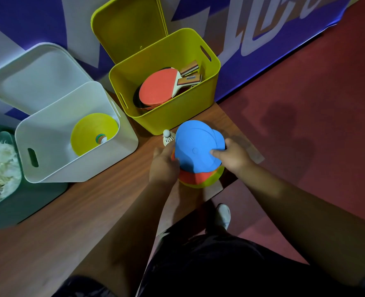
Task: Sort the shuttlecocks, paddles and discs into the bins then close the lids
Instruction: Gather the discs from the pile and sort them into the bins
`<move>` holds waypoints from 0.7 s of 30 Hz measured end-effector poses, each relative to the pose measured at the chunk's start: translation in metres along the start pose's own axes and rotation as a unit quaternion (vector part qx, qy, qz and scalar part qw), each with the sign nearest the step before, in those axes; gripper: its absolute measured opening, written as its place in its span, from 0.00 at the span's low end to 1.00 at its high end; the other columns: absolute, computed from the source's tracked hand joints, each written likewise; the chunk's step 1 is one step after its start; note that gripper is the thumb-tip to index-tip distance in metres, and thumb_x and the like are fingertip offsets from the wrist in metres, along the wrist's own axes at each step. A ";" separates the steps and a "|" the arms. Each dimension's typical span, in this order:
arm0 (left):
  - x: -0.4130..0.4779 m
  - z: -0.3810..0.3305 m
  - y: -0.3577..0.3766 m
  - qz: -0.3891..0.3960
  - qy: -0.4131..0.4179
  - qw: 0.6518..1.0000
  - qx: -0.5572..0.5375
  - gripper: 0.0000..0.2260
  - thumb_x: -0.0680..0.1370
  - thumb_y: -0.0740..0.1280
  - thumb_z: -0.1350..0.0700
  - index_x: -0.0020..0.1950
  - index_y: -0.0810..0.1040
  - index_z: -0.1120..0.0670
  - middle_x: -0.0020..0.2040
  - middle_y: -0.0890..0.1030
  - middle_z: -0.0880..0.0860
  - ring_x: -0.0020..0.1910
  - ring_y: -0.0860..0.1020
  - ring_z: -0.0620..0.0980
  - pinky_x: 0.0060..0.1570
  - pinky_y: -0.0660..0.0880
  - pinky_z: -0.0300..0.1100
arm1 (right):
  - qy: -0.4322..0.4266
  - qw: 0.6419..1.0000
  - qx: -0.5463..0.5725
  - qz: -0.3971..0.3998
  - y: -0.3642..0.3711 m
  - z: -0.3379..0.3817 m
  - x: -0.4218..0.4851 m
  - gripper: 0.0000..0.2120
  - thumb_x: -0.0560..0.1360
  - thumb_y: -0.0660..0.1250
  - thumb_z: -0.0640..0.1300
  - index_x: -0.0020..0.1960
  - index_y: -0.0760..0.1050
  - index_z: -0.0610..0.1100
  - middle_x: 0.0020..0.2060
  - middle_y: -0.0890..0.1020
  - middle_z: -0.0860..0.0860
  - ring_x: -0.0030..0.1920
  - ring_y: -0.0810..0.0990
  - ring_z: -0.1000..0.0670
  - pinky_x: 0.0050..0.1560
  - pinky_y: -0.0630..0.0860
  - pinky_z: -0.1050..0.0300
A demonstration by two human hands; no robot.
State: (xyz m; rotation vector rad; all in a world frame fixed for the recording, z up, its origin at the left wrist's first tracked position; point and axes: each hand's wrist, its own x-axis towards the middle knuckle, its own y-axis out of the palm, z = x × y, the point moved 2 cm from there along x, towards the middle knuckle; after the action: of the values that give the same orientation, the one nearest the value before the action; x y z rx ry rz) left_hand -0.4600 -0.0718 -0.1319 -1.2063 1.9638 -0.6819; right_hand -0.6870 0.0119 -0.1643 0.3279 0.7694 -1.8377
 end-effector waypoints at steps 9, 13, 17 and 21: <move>-0.003 -0.002 -0.006 -0.030 0.041 0.996 -0.079 0.21 0.80 0.69 0.60 0.72 0.78 0.46 0.60 0.76 0.50 0.59 0.76 0.51 0.57 0.75 0.44 | 0.023 0.981 0.191 0.028 0.003 0.008 -0.007 0.14 0.72 0.72 0.47 0.56 0.76 0.54 0.56 0.85 0.50 0.58 0.85 0.44 0.59 0.83 0.36; 0.000 -0.009 -0.008 0.029 0.026 0.983 -0.182 0.18 0.82 0.67 0.60 0.71 0.76 0.46 0.51 0.83 0.47 0.46 0.79 0.45 0.49 0.75 0.42 | 0.007 0.967 0.252 0.034 -0.002 0.015 -0.011 0.24 0.70 0.76 0.47 0.65 0.78 0.52 0.58 0.87 0.50 0.57 0.87 0.44 0.56 0.85 0.37; 0.003 -0.023 -0.009 0.063 0.030 0.982 -0.175 0.16 0.82 0.69 0.58 0.70 0.79 0.49 0.45 0.81 0.48 0.43 0.78 0.45 0.46 0.71 0.41 | -0.018 0.963 0.269 -0.026 -0.020 0.011 -0.014 0.19 0.73 0.79 0.43 0.62 0.83 0.52 0.55 0.89 0.52 0.56 0.88 0.48 0.58 0.84 0.43; 0.010 -0.013 -0.003 0.040 0.044 0.995 0.083 0.24 0.77 0.74 0.53 0.72 0.78 0.55 0.62 0.80 0.59 0.62 0.77 0.59 0.58 0.72 0.46 | -0.034 0.965 0.241 -0.095 -0.039 0.008 -0.021 0.15 0.73 0.77 0.40 0.57 0.83 0.53 0.52 0.89 0.53 0.56 0.87 0.50 0.59 0.83 0.47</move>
State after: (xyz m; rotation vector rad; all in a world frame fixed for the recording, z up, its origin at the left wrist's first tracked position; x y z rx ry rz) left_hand -0.4718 -0.0807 -0.1251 -1.0077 1.9738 -0.8512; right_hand -0.7131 0.0306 -0.1330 0.5111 0.3026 -2.1996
